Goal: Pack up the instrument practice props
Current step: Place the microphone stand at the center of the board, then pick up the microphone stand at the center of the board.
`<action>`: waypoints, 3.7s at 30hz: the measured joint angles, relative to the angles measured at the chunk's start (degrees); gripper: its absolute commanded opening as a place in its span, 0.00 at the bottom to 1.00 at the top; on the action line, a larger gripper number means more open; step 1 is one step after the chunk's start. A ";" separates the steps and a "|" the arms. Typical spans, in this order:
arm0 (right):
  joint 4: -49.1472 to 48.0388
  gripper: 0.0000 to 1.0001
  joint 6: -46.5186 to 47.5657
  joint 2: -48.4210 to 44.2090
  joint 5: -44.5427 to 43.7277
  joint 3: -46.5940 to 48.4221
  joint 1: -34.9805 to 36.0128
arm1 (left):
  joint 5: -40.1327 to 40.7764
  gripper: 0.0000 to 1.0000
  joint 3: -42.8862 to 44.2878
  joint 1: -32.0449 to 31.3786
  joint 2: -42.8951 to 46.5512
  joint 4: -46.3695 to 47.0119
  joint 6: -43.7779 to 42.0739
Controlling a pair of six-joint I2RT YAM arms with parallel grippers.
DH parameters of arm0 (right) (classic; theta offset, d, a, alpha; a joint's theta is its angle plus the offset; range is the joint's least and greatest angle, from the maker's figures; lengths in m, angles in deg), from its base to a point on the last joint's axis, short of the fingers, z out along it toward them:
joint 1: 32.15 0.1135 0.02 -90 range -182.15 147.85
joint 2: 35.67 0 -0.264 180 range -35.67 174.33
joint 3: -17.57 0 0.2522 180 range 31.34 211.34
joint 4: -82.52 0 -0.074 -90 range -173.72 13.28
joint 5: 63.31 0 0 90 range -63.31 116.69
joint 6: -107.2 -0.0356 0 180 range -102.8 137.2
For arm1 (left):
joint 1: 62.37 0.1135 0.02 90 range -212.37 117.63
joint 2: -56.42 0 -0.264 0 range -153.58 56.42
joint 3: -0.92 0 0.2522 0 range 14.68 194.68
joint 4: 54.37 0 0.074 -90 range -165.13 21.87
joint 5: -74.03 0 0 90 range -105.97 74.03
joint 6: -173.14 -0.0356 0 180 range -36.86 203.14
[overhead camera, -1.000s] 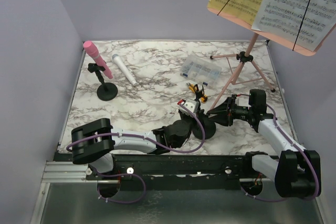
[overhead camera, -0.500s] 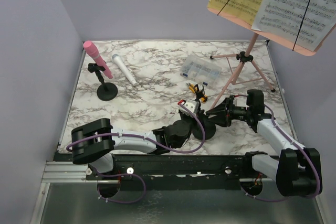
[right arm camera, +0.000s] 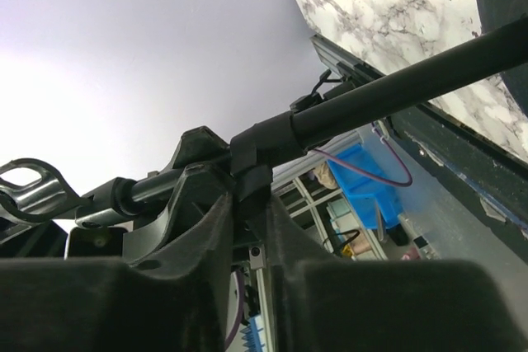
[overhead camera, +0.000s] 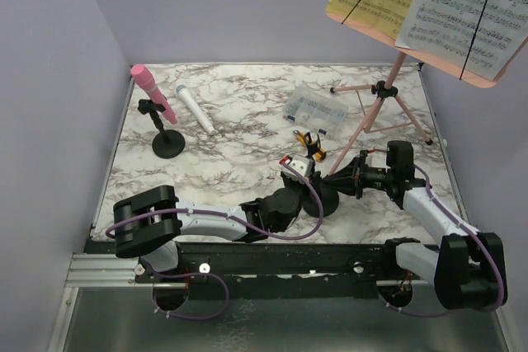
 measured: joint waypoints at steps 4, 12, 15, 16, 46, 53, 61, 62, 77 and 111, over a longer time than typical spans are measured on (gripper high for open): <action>-0.59 0.00 0.20 -0.39 -0.04 -0.13 0.00 | 0.20 0.00 0.00 0.11 0.00 -0.07 -0.02; 0.17 0.00 8.28 -3.65 -2.71 -0.17 0.13 | 0.17 0.00 0.00 0.13 0.00 -0.04 -0.02; 3.17 0.00 16.15 -4.92 -5.09 1.64 0.42 | 0.13 0.00 0.00 0.13 0.00 0.04 0.04; 4.35 0.00 19.04 -5.14 -6.25 2.58 0.52 | 0.13 0.00 0.00 0.13 0.00 0.11 0.09; 16.70 0.97 64.24 -13.57 -12.81 16.26 -4.02 | -2.99 0.90 -2.95 0.09 3.37 -0.92 -1.64; 15.85 0.99 67.78 -14.58 -12.39 15.04 -6.27 | -12.33 0.99 -8.55 0.09 11.67 -2.12 -3.21; 15.89 0.99 68.85 -18.34 -19.56 14.99 -8.48 | -20.79 0.99 -11.72 0.09 15.28 -2.91 -6.14; 15.89 0.99 68.85 -18.58 -20.04 14.99 -8.68 | -21.53 0.99 -11.80 0.09 15.28 -3.08 -6.40; 4.57 1.00 75.41 -20.13 -7.98 4.50 -11.61 | -31.32 0.97 -10.69 2.64 -3.28 3.89 -17.57; 0.85 0.99 77.79 -23.74 -7.23 3.69 -15.78 | -30.47 0.33 -3.72 5.09 -17.51 17.38 -16.63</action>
